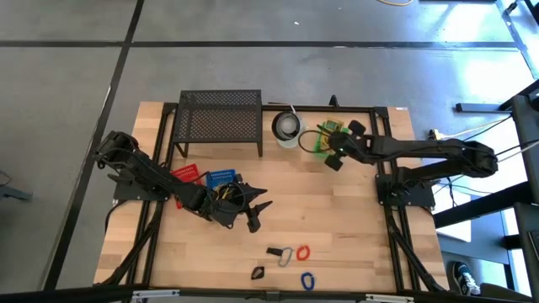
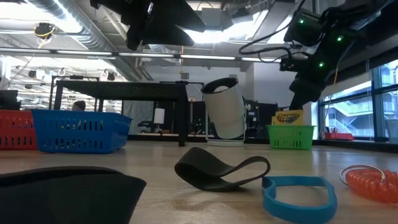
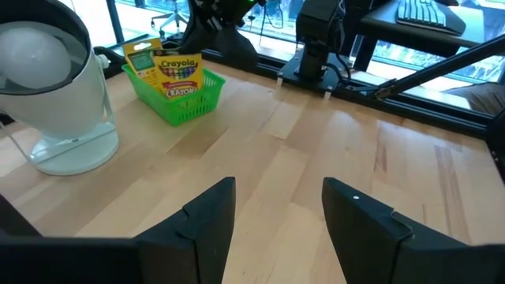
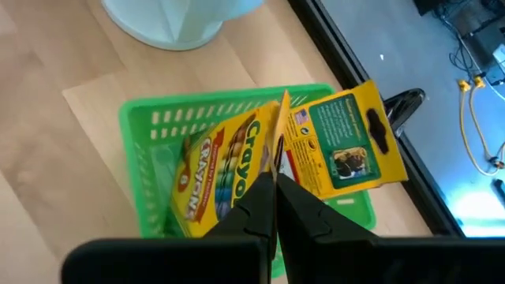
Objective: Pick & Place Office Desk Supplies
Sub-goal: Put the yellow crayon box into the green bin, then put the black rubber band into the blue bin
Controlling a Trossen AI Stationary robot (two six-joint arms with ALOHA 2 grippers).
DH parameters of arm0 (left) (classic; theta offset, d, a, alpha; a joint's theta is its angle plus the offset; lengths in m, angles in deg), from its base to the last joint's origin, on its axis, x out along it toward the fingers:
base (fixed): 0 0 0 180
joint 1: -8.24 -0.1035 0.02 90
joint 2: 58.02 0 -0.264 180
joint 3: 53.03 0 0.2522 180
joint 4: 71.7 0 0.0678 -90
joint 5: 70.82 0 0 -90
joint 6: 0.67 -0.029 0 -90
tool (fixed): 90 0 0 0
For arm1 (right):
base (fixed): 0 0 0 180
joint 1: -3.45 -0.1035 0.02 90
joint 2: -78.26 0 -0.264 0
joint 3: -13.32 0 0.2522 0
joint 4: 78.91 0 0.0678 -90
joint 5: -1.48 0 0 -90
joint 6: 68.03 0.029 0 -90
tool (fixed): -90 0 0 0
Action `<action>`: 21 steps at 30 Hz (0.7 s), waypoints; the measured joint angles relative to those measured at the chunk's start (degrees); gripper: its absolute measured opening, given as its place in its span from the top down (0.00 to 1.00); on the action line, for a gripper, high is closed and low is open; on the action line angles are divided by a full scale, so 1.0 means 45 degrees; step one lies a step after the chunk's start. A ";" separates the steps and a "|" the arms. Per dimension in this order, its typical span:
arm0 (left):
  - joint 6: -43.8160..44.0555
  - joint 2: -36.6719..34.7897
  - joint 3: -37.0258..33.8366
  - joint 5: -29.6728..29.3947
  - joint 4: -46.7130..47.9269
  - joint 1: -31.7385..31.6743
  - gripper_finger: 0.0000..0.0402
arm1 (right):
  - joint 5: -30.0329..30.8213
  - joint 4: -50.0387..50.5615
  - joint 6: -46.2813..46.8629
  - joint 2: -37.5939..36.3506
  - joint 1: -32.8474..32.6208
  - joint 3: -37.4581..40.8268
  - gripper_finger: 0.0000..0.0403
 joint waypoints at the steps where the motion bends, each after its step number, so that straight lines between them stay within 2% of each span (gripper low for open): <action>1: 0.0000 0.0000 0.0000 -0.0002 0.0033 0.0000 0.54 | -0.0022 -0.0072 -0.0011 0.0057 0.0069 0.0000 0.97; 11: -0.0005 0.0000 0.0000 -0.0002 0.0101 0.0000 0.54 | -0.0301 -0.0300 -0.0017 0.0085 0.0879 0.0000 0.95; 21: 0.0005 0.0000 0.0000 -0.0002 0.0148 0.0000 0.54 | 0.0001 -0.0357 -0.0060 0.0085 0.1399 0.0005 0.71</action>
